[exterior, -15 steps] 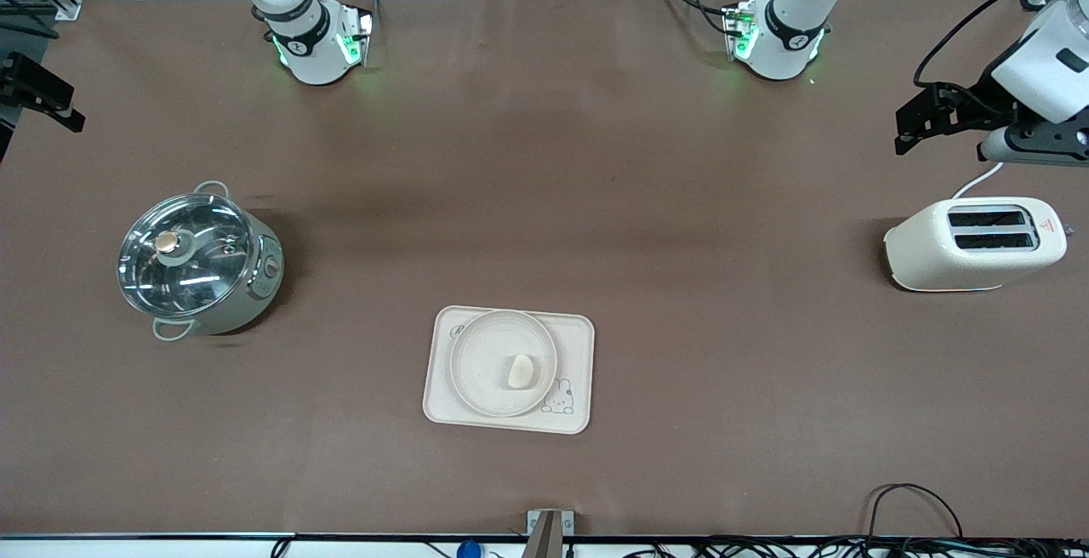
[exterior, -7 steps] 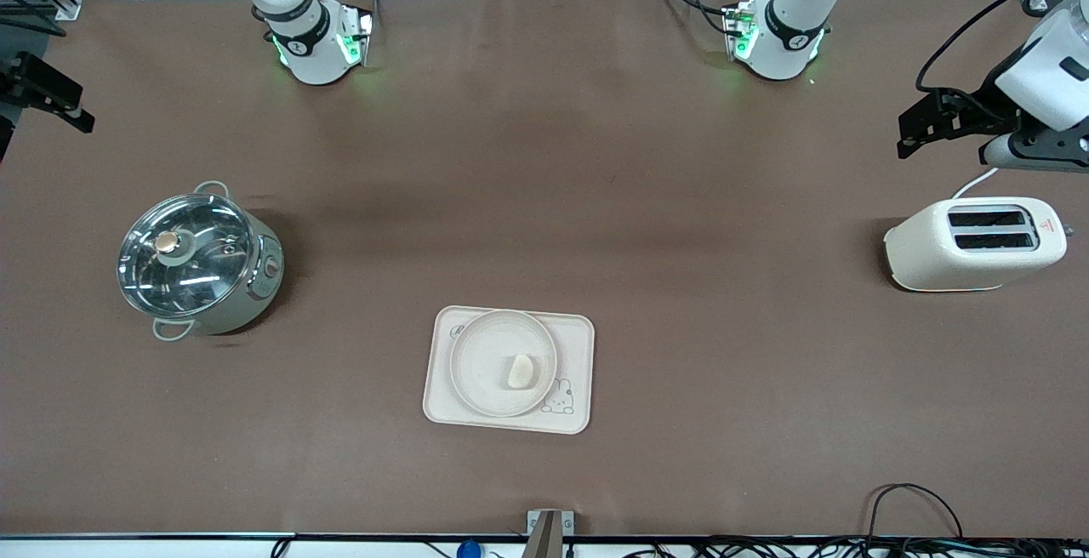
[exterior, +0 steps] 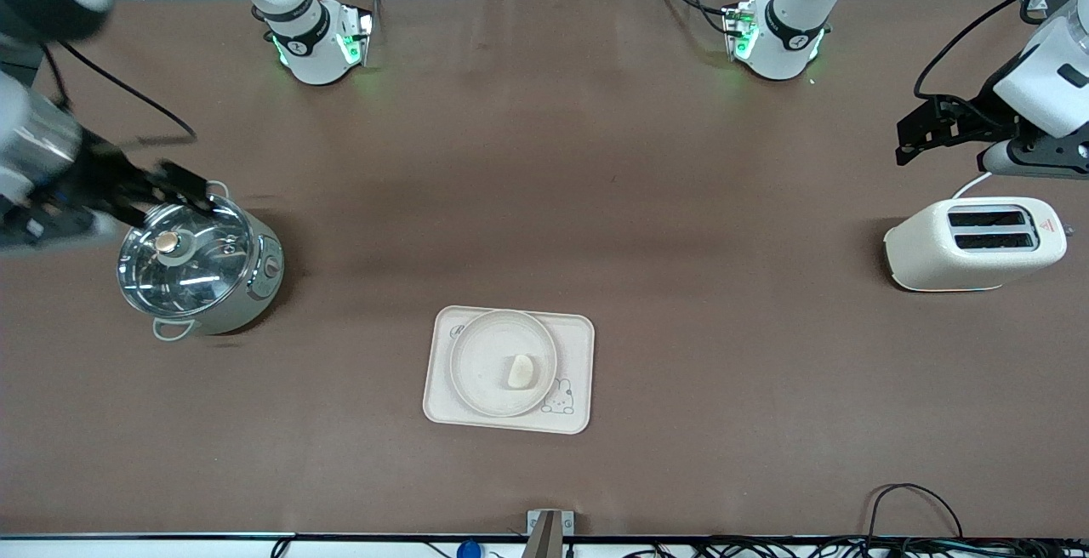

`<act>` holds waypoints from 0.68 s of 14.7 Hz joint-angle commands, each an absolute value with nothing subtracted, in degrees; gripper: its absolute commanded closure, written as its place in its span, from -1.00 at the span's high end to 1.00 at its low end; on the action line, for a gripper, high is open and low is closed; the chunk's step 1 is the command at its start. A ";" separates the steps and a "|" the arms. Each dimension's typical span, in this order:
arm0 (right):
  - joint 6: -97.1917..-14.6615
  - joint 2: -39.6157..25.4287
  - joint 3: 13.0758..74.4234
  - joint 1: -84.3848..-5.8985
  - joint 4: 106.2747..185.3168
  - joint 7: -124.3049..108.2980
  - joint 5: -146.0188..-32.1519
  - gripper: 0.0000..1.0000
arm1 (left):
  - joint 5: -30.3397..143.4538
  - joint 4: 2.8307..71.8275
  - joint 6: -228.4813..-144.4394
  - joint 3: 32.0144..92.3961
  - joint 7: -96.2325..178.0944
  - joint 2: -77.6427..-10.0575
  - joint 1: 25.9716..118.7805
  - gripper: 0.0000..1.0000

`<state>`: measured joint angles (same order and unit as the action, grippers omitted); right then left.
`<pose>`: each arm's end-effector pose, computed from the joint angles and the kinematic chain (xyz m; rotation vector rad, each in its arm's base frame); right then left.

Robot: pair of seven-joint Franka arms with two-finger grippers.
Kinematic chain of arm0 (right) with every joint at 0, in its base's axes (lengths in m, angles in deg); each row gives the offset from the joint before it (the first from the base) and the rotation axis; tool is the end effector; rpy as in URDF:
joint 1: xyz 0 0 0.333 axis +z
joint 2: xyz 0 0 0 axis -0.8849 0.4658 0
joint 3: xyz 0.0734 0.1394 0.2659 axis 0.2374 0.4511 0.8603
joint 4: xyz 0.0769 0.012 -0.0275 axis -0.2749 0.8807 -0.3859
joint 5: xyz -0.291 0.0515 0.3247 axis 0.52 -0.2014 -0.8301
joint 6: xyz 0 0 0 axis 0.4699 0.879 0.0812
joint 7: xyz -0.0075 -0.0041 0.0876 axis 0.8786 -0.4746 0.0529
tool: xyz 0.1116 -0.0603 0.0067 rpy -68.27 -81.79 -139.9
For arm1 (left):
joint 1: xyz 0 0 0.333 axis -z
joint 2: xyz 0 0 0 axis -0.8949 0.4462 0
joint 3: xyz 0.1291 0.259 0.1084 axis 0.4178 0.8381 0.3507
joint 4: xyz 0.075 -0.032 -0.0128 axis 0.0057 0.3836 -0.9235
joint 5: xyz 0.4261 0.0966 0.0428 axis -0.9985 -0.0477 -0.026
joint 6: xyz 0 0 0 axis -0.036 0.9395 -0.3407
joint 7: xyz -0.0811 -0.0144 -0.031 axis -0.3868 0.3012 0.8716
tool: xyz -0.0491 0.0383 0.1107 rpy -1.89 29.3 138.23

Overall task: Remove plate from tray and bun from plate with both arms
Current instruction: 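Reach the right gripper toward the white plate on the tray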

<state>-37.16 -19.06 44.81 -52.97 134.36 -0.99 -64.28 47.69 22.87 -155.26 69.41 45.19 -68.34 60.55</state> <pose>0.6600 0.0846 0.5060 -2.9488 -0.0342 0.0758 0.5943 -0.0836 0.6236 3.1321 -0.1613 -0.0141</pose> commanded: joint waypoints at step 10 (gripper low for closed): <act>-68.61 8.01 44.45 -42.04 131.24 5.03 -81.33 1.00 | 48.36 21.64 -155.34 69.37 45.10 -66.57 59.99 1.00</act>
<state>-66.05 6.04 44.92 -44.41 133.43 3.78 -80.21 47.69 22.77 -155.47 69.46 45.19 -66.89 60.28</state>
